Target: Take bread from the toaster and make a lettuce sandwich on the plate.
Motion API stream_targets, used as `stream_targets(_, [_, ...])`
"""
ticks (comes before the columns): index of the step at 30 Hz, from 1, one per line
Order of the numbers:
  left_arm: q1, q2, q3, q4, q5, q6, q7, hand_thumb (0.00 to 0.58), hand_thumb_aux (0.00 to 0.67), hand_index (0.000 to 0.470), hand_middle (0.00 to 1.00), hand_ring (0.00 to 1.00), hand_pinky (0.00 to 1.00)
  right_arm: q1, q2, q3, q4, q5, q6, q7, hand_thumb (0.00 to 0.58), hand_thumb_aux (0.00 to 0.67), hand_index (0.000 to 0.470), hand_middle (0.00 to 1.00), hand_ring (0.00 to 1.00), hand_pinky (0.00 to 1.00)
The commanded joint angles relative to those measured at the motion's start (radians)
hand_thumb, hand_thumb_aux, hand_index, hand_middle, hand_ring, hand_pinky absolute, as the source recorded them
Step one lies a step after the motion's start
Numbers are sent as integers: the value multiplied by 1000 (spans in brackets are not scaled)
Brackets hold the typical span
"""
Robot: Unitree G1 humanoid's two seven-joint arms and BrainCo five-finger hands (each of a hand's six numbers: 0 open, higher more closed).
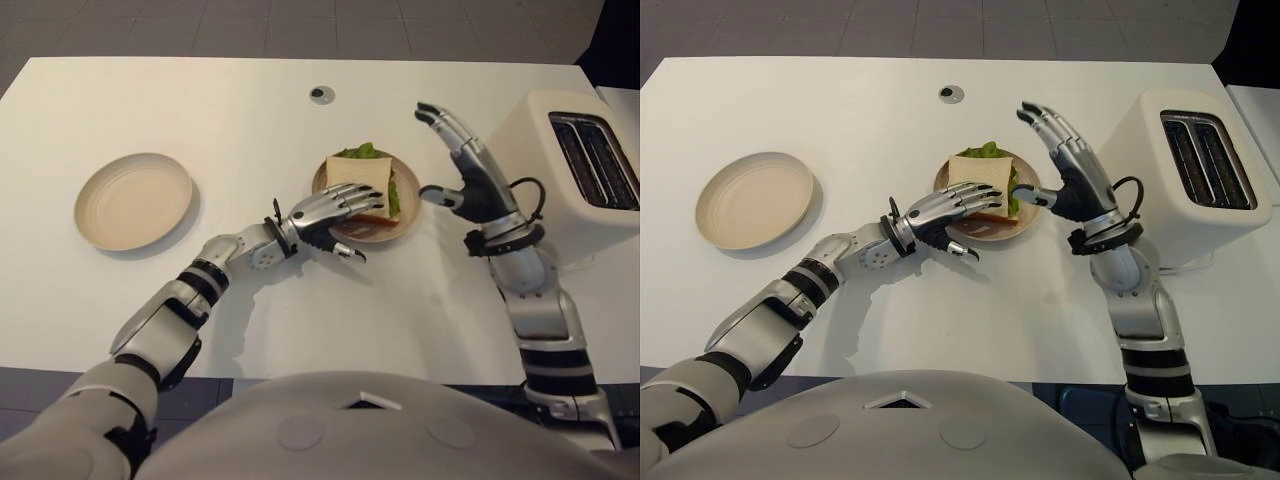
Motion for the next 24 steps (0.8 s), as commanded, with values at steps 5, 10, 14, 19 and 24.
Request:
stream_targets(5, [262, 141, -65, -400, -568, -210, -321, 580, 670, 470, 1000, 1000, 1000, 82, -129, 197, 148, 171, -145, 347, 580, 670, 470, 1000, 1000, 1000])
stream_targets(10, [293, 126, -104, -199, -464, -101, -482, 580, 670, 470, 1000, 1000, 1000, 15, -129, 279, 331, 37, -203, 366, 580, 670, 470, 1000, 1000, 1000])
stream_targets(14, [227, 63, -68, -27, -320, 27, -400, 580, 670, 470, 1000, 1000, 1000, -71, -79, 296, 429, -67, -174, 286, 580, 670, 470, 1000, 1000, 1000])
stream_targets(19, [74, -47, -34, 197, -196, 163, -153, 580, 670, 470, 1000, 1000, 1000, -241, 16, 296, 614, -249, -91, 17, 580, 670, 470, 1000, 1000, 1000])
stream_targets(24, [6, -84, -29, 366, -141, 143, 38, 580, 670, 470, 1000, 1000, 1000, -301, 79, 327, 760, -307, -102, -151, 580, 670, 470, 1000, 1000, 1000])
